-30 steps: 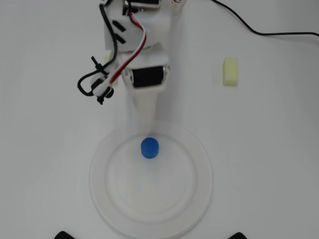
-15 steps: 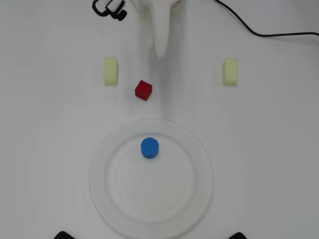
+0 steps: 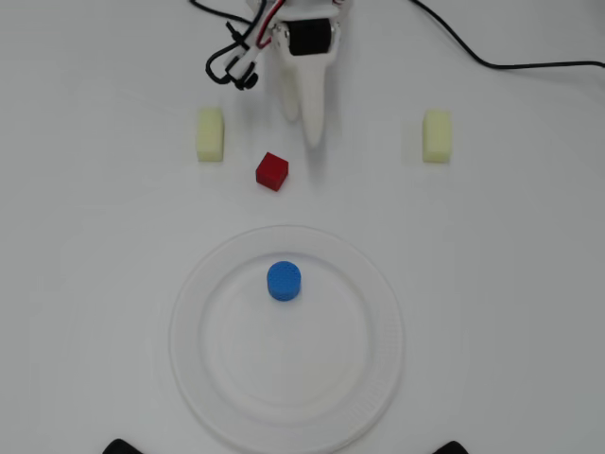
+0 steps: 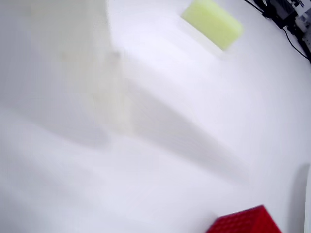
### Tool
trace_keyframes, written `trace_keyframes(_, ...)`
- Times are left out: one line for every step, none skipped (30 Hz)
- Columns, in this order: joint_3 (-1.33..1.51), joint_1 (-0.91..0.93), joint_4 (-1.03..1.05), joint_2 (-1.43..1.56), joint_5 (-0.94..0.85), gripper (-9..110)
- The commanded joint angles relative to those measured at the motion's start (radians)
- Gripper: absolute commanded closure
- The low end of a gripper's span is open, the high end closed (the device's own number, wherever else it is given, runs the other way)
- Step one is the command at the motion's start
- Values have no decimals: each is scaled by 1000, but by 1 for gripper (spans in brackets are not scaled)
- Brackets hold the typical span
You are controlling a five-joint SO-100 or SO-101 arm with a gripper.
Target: Grasp a blue block and put it in the dish.
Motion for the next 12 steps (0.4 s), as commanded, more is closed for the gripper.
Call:
trace_keyframes(32,6,8,166,-23,72)
trace_keyframes(40,6,6,166,-40,78)
trace_keyframes(48,6,6,166,-66,88)
trace_keyframes(57,5,5,166,-78,96)
trace_keyframes(69,6,3,166,-63,100)
trace_keyframes(80,11,3,166,-43,101)
trace_keyframes(95,17,2,166,-8,101)
trace_keyframes(112,20,2,166,23,101)
trace_keyframes(130,21,2,166,60,101)
trace_keyframes(143,21,6,166,91,102)
trace_keyframes(153,28,6,166,126,101)
trace_keyframes(166,32,11,166,153,100)
